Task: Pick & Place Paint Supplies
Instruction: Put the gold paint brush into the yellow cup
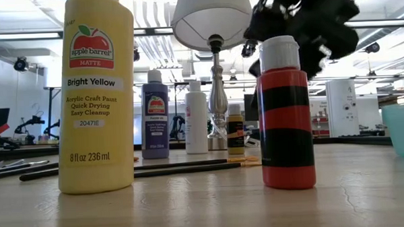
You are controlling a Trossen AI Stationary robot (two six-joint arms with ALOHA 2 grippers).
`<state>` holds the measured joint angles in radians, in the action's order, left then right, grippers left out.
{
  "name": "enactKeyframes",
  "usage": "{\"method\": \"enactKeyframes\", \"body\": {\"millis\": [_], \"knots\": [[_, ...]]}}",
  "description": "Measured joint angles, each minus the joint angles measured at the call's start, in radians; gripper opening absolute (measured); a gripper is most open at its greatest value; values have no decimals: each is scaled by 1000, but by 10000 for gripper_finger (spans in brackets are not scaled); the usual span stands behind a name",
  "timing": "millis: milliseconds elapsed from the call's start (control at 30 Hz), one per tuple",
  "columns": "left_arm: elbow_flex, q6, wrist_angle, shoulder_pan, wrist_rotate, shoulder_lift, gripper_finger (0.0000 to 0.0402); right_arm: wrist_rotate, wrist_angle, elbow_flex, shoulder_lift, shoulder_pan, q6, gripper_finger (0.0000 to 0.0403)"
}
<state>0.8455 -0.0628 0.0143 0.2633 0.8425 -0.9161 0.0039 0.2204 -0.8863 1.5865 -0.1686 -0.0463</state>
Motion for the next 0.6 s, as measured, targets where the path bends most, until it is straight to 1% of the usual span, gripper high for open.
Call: {"method": "enactKeyframes", "body": {"millis": [267,367,467,600], "knots": [[0,-10,-13,0,0,0,115,-1,8,-51,129,0,23,190],[0,-15,-28,0,0,0,115,-19,7,-59,163,10,15,188],[0,-22,-43,0,0,0,115,-50,7,-64,197,28,-1,193],[0,-24,-48,0,0,0,115,-57,7,-81,237,43,1,205]]}}
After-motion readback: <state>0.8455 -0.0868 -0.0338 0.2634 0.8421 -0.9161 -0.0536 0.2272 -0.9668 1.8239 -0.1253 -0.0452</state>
